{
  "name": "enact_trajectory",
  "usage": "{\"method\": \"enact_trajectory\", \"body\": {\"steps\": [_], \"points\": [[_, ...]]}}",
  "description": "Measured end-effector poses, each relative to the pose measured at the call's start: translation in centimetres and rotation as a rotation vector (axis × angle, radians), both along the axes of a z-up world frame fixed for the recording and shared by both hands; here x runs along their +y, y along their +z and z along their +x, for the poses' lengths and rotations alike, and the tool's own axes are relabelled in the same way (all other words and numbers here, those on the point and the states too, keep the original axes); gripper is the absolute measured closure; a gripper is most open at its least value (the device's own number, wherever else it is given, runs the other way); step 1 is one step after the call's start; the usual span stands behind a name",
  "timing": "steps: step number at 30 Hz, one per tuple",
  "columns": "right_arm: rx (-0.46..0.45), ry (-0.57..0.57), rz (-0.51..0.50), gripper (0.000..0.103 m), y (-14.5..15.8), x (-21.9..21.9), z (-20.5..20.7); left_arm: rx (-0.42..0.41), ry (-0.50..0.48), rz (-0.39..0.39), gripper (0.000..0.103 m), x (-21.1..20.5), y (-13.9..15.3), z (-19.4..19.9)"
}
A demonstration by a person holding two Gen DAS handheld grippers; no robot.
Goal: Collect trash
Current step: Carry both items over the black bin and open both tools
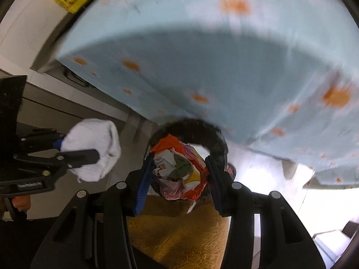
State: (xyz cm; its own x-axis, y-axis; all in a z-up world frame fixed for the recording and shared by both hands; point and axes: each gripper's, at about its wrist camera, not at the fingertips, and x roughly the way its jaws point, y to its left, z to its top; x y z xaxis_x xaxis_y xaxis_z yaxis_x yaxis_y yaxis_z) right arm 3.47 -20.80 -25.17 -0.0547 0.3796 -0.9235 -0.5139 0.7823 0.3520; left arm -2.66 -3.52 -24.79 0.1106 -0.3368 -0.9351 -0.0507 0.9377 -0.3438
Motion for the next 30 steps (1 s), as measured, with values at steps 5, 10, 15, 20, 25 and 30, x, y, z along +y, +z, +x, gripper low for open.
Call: {"method": "enact_trajectory", "body": {"steps": [5, 10, 15, 20, 25, 30], "points": [[0.069, -0.013, -0.029, 0.055, -3.9, 0.1, -0.5, 0.054, 0.010, -0.014, 0.076, 0.1, -3.0, 0.0], [0.110, -0.030, -0.064, 0.055, -6.5, 0.2, -1.2, 0.089, 0.024, -0.004, 0.075, -0.1, -4.8, -0.2], [0.121, -0.059, -0.047, 0.053, -7.0, 0.5, -1.5, 0.097, 0.039, -0.002, 0.069, 0.0, -5.5, -0.2], [0.127, -0.085, -0.039, 0.038, -6.8, -0.1, -1.2, 0.101, 0.054, -0.001, 0.052, 0.2, -5.5, 0.0], [0.118, -0.109, -0.039, 0.038, -6.1, -1.0, -0.8, 0.097, 0.060, 0.012, 0.051, 0.5, -5.2, 0.1], [0.102, -0.114, -0.039, 0.038, -5.3, -1.7, -0.7, 0.085, 0.066, 0.018, 0.051, 0.7, -4.7, 0.1]]}}
